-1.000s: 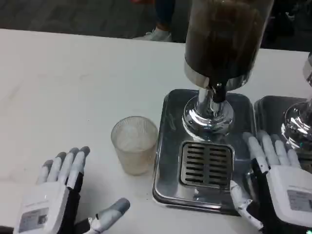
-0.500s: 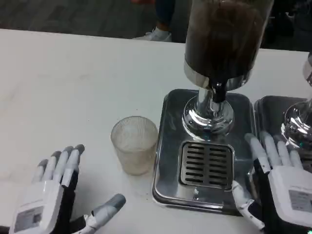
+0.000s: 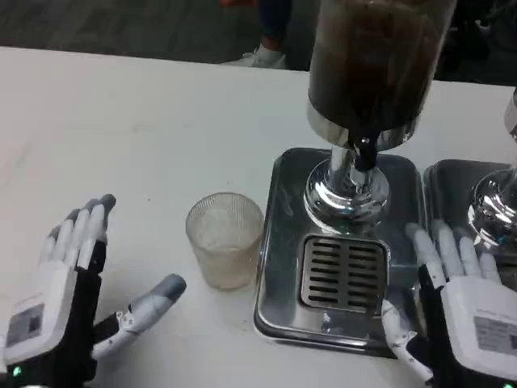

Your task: Grasp the cup under the faucet to collect the drink, then remove the cup.

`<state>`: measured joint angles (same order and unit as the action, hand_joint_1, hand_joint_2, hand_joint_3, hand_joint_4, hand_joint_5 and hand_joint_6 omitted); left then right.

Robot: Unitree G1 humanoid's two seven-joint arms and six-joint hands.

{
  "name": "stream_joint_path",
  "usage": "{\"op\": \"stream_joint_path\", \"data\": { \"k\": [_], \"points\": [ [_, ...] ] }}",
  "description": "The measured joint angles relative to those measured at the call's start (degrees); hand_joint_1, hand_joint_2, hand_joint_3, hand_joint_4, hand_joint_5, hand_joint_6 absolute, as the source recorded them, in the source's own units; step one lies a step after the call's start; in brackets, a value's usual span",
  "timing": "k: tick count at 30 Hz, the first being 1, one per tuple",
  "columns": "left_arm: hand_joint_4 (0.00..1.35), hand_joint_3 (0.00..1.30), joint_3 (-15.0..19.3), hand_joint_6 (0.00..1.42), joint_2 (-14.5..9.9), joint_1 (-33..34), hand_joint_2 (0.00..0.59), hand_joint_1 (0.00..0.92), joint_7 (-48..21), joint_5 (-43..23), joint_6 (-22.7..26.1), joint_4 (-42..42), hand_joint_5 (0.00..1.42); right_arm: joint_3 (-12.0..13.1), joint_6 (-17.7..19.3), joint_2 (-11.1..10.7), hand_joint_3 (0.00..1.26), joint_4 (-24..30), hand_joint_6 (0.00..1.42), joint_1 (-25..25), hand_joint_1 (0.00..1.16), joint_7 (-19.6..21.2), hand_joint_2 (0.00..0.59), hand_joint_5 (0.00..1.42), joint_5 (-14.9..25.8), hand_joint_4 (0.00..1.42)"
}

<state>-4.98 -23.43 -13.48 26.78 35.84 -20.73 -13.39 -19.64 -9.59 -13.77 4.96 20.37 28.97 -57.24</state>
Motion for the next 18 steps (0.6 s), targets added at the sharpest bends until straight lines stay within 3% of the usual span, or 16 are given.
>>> {"op": "stream_joint_path", "data": {
  "k": [4,10,18],
  "points": [
    [0.00,0.00,-0.72,0.00,-0.53,6.56,0.026,0.000,-1.90,-3.64,-5.27,-10.66,0.00,-0.22,-0.65,0.22,0.08,0.12,0.00,0.16,0.20,0.03,0.542,0.00,-0.07,0.00],
    [0.00,0.00,-2.71,0.00,-0.62,15.13,0.001,0.000,-0.87,-3.86,-13.61,-21.84,0.00,-0.86,-1.64,1.42,0.08,0.29,0.00,0.16,0.20,0.29,0.542,0.00,-0.12,0.00],
    [0.00,0.00,-7.03,0.00,0.80,22.23,0.001,0.000,0.45,-2.56,-17.87,-33.90,0.00,-0.90,-2.43,1.92,0.08,0.71,0.00,0.31,0.21,0.98,0.538,0.00,-1.21,0.00]
  ]
}}
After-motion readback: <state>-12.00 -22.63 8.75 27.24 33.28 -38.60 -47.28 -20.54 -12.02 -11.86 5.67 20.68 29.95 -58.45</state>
